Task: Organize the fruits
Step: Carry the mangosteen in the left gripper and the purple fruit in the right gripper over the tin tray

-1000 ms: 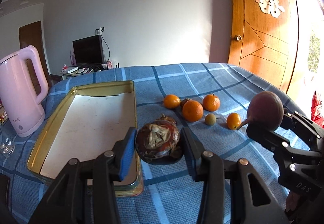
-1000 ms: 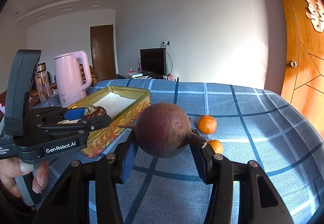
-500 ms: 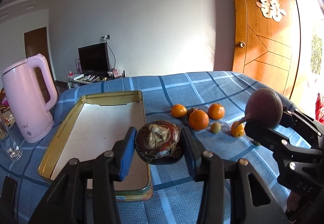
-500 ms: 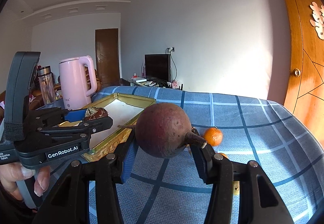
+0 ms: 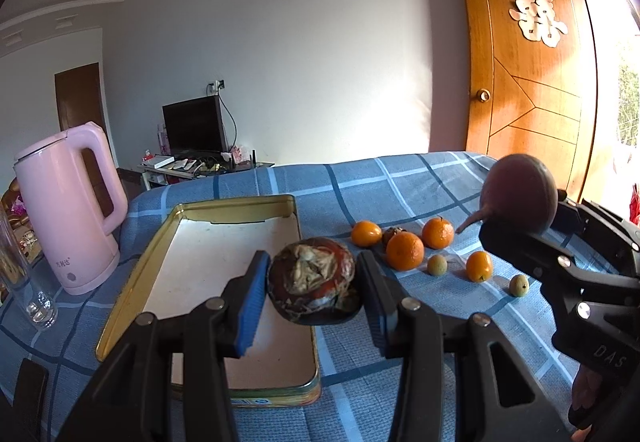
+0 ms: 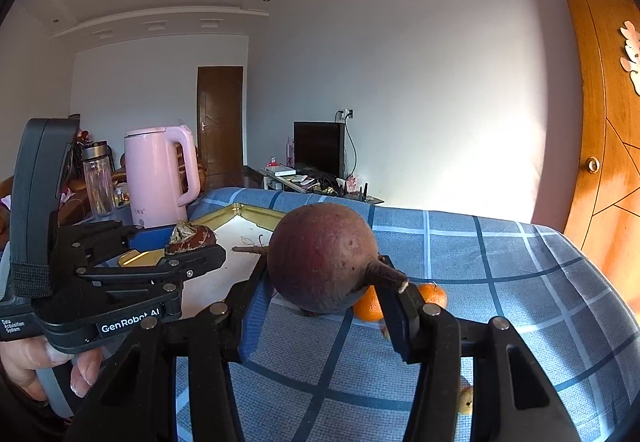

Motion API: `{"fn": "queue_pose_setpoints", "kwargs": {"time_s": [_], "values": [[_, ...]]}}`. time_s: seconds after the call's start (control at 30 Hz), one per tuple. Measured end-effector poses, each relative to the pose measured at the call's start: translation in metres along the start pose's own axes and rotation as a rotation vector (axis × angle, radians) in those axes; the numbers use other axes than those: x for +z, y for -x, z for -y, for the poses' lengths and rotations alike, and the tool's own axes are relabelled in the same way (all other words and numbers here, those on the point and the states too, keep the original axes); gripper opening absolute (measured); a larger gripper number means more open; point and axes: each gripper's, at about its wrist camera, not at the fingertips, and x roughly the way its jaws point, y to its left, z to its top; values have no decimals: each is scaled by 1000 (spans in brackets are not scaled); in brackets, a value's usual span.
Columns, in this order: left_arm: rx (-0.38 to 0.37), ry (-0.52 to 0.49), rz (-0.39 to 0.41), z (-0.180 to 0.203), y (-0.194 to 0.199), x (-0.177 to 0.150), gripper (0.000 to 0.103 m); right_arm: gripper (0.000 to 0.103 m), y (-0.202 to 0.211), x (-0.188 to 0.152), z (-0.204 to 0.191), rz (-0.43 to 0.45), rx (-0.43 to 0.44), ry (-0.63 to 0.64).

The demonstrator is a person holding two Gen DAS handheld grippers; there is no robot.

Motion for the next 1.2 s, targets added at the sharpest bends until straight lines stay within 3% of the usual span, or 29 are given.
{"fn": "queue_pose_setpoints", "kwargs": {"time_s": [0.67,1.2], "values": [[83,9,-26,-40,-5,14,46,53,-28,26,-24,-1,63,69],[123,62,-136,-87,-47,5,46,53,-93,37,-57,-113,156,89]]}}
